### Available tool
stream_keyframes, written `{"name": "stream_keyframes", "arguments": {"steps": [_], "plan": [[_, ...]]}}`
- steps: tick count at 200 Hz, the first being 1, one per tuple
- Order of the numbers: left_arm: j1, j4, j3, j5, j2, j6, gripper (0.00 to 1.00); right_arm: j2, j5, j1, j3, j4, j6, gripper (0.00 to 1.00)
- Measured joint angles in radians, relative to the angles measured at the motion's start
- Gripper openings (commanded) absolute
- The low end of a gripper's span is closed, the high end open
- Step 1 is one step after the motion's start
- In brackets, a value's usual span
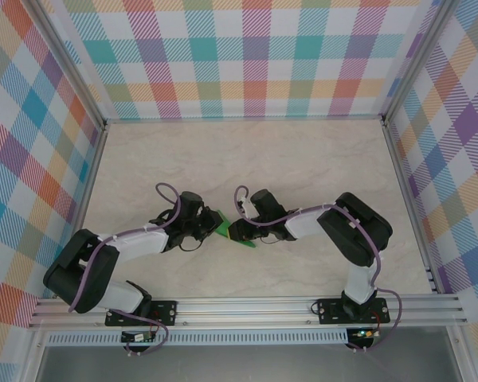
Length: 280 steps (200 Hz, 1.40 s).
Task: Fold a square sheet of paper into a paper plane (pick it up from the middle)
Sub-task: Fold the wing for the fifth time at the center of the table.
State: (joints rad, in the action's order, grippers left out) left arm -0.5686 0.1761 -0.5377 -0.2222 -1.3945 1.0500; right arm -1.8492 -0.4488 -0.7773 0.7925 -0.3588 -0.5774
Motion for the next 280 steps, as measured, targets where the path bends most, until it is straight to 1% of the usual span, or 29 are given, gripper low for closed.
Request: {"name": "stream_keyframes", "arguments": {"steps": [31, 65, 109, 139, 184, 229, 262, 280], "plan": [[-0.013, 0.000, 0.017, 0.008, 0.049, 0.000, 0.12, -0.002, -0.010, 0.005, 0.000, -0.005, -0.014, 0.25], [-0.021, -0.005, 0.038, 0.014, 0.055, 0.001, 0.11, -0.002, -0.014, 0.005, 0.000, -0.005, -0.014, 0.27], [-0.027, -0.007, 0.023, 0.014, -0.005, 0.000, 0.10, -0.002, -0.021, 0.005, 0.016, 0.021, -0.006, 0.32], [-0.027, -0.012, -0.005, 0.013, -0.037, -0.008, 0.10, -0.002, -0.024, 0.005, 0.027, 0.046, 0.015, 0.33], [-0.028, -0.012, -0.024, 0.013, -0.039, -0.023, 0.10, 0.004, -0.016, 0.005, 0.046, 0.103, 0.048, 0.33], [-0.033, -0.013, -0.024, 0.012, -0.046, -0.029, 0.09, 0.009, -0.008, 0.005, 0.070, 0.178, 0.062, 0.28], [-0.033, -0.013, -0.024, 0.010, -0.047, -0.034, 0.09, 0.009, 0.002, 0.005, 0.087, 0.227, 0.062, 0.19], [-0.033, -0.013, -0.024, 0.010, -0.047, -0.038, 0.09, 0.009, 0.003, 0.005, 0.088, 0.234, 0.058, 0.16]]}}
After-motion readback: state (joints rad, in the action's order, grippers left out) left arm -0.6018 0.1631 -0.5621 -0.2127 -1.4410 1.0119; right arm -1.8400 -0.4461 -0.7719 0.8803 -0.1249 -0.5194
